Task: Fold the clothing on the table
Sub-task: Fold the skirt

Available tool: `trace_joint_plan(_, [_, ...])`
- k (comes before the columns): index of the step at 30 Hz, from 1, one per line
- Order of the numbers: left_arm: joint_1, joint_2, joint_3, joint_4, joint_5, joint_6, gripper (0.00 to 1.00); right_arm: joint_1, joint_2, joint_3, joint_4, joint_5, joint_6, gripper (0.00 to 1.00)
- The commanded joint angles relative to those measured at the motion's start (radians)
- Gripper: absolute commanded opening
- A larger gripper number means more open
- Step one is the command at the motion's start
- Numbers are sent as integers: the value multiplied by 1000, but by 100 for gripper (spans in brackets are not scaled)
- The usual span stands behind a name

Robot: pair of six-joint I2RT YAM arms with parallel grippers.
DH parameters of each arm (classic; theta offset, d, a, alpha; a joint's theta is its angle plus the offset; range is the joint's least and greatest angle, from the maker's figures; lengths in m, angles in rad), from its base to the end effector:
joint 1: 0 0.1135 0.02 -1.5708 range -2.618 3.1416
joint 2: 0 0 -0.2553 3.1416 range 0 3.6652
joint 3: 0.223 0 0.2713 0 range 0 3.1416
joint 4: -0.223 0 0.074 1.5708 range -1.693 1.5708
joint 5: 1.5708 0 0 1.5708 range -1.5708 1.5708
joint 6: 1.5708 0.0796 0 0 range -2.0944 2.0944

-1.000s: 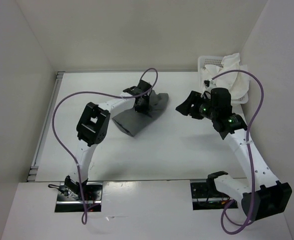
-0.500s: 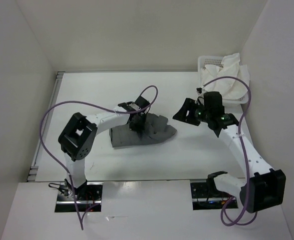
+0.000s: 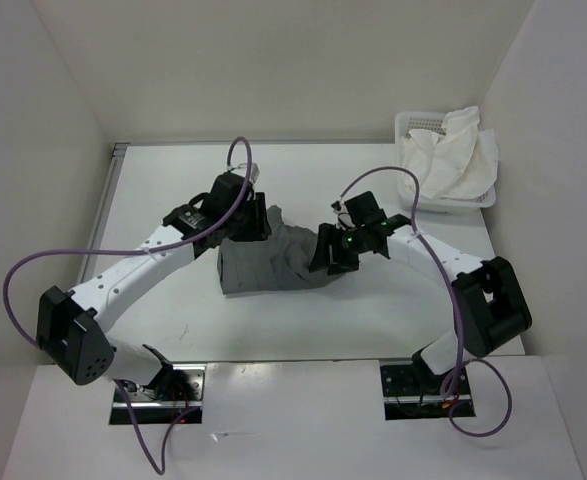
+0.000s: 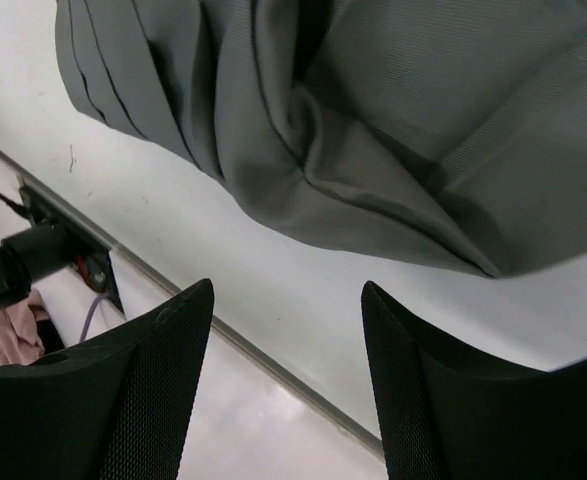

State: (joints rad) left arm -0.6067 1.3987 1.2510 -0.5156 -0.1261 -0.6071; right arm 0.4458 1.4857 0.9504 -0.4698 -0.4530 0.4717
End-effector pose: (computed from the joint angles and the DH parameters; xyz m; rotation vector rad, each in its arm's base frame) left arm 0.3075 -0.2012 0.2913 -0.0706 2.2781 -0.5155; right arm 0.2868 0.1757 0.1616 -0.1453 2.6929 0.9023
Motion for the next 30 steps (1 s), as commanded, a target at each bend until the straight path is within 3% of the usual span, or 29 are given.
trace_joint_plan(1, [16,14,-48,9,2,-29,52,21,33,91,51,-13,-22,66])
trace_joint_plan(6, [16,14,-81,28,22,-29,52,21,74,208,28,46,-61,66])
trace_joint_plan(12, [16,14,-90,28,31,-39,52,21,234,330,26,8,-99,66])
trace_joint_plan(20, [16,-6,-108,28,20,-39,52,21,378,361,71,-13,-108,66])
trace_joint_plan(30, [16,3,-117,28,20,-48,52,21,447,404,99,-88,-99,65])
